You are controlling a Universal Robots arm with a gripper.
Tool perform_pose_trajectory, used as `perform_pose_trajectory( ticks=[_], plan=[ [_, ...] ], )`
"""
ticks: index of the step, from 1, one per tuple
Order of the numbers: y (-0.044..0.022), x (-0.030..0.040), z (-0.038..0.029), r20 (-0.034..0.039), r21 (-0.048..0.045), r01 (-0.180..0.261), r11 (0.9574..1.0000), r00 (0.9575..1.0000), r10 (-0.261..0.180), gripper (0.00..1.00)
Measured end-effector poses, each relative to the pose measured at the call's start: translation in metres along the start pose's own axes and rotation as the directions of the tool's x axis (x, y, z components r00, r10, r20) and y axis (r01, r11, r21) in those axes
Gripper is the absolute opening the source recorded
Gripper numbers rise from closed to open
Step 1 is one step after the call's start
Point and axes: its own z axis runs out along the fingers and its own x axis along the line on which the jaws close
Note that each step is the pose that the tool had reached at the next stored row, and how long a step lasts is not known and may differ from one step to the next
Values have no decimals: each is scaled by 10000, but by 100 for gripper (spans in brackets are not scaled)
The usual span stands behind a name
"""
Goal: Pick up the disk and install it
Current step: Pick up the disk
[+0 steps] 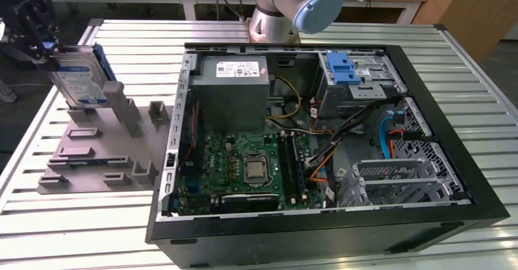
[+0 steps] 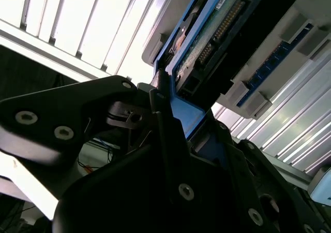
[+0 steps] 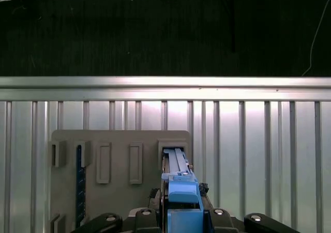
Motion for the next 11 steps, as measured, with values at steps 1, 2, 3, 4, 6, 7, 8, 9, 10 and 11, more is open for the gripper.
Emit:
perform_pose_trajectory(
  ticks=[1,2,3,4,6,7,8,9,10,11],
  plan=[
    [0,0,-2,1,2,0,10000,10000,0,36],
    [0,0,-2,1,2,0,10000,10000,0,36],
    [0,0,-2,1,3,0,10000,10000,0,36],
    [0,0,-3,1,2,0,10000,10000,0,36],
    [0,0,-5,0,1,0,10000,10000,0,36],
    [0,0,-5,0,0,0,10000,10000,0,36],
    [0,0,-5,0,0,0,10000,10000,0,36],
    [0,0,-7,0,0,0,10000,10000,0,36],
    [1,0,-16,-2,-5,0,10000,10000,0,36],
    [0,-1,-25,-2,-4,0,10000,10000,0,36]
  ],
)
